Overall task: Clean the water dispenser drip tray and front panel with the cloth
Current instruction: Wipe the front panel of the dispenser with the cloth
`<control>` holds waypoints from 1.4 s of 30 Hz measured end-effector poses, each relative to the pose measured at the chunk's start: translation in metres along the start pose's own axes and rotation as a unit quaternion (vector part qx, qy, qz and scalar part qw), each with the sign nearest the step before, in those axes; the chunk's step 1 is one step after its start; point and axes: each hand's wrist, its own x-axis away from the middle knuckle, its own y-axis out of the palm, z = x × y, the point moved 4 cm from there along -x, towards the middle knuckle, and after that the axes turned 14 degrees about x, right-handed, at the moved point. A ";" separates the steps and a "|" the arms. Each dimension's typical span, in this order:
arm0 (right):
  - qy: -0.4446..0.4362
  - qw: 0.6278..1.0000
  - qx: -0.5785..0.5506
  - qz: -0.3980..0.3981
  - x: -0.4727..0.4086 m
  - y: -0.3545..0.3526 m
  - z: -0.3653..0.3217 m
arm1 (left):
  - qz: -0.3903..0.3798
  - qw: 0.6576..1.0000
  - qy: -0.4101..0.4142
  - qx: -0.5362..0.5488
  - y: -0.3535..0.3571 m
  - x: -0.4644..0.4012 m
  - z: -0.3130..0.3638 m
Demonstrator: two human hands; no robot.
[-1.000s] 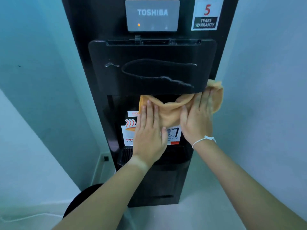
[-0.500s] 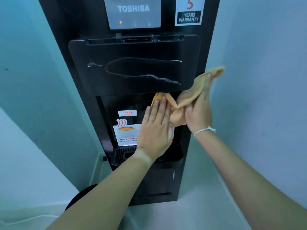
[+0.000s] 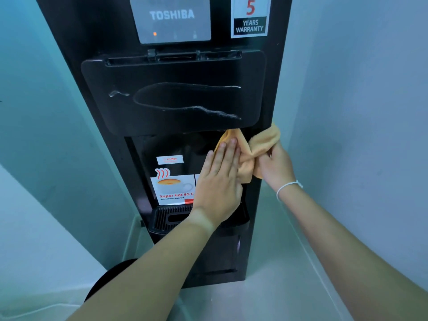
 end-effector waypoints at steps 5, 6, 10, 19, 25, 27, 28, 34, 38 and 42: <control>0.072 0.996 -0.057 -0.021 0.015 0.015 0.021 | -0.010 1.000 -0.003 -0.001 0.004 0.009 -0.003; 0.088 0.994 -0.058 -0.023 0.019 0.017 0.026 | -0.013 1.000 -0.006 -0.003 0.004 0.012 -0.004; 0.087 0.994 -0.070 0.017 0.010 0.002 0.012 | -0.010 0.999 -0.032 0.003 -0.005 0.010 -0.004; 0.005 0.991 -0.132 0.011 -0.003 -0.013 -0.021 | 0.012 0.995 -0.097 0.034 -0.032 -0.005 -0.011; 0.064 0.988 -0.131 0.043 0.014 0.009 0.000 | -0.003 0.994 -0.102 0.025 -0.019 0.012 -0.017; 0.070 0.989 -0.127 0.042 0.017 0.014 0.004 | -0.004 0.993 -0.111 0.027 -0.014 0.019 -0.020; 0.072 0.989 -0.126 0.043 0.016 0.014 0.004 | -0.004 0.993 -0.114 0.030 -0.013 0.020 -0.020; 0.038 0.988 -0.122 0.090 -0.005 -0.008 -0.025 | 0.030 0.986 -0.143 0.077 -0.027 0.004 -0.014; 0.025 0.990 -0.099 0.095 0.000 -0.003 -0.025 | 0.036 0.981 -0.168 0.085 -0.024 0.003 -0.013; 0.045 0.991 -0.077 0.100 0.018 0.018 -0.006 | 0.000 0.983 -0.178 0.054 -0.009 0.024 -0.020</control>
